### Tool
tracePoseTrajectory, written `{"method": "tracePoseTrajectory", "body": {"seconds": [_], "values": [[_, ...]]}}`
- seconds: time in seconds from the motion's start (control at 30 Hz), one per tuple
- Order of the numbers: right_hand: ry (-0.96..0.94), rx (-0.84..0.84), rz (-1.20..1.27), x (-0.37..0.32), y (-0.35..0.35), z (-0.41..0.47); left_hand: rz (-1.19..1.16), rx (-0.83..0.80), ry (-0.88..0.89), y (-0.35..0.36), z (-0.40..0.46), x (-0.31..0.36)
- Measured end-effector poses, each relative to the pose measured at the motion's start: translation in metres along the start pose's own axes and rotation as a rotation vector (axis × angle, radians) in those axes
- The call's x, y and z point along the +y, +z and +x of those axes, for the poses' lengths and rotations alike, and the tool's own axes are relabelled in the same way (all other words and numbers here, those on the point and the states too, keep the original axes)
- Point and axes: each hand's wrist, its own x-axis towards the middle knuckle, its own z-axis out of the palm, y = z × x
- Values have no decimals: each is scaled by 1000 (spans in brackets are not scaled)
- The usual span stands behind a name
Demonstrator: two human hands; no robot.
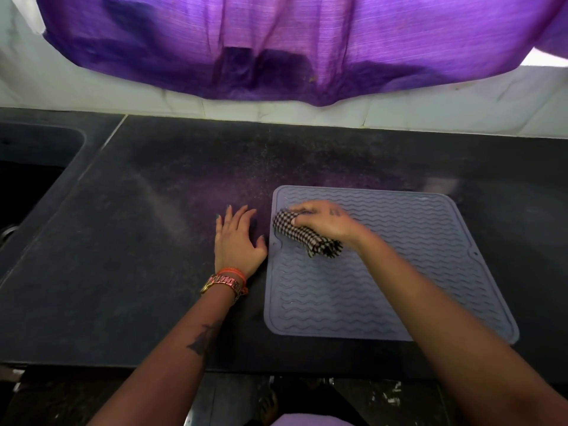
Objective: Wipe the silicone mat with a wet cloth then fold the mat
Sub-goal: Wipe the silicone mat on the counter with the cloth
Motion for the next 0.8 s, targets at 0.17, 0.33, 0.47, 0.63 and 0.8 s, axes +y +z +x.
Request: {"method": "tracePoseTrajectory", "body": {"seconds": [0.17,0.33,0.47,0.63,0.8], "values": [[-48,133,-207,9,29,-14,-23,32,-10,1,0,0],[-131,45,-193,10,37,-29,2,35,-7,3,0,-2],[-209,-104,-76,13,18,-39,12,38,-5,4,1,-2],[-105,134,-392,14,18,-39,41,32,6,6,2,-4],[-179,65,-592,5,45,-48,46,44,6,8,2,-6]]}}
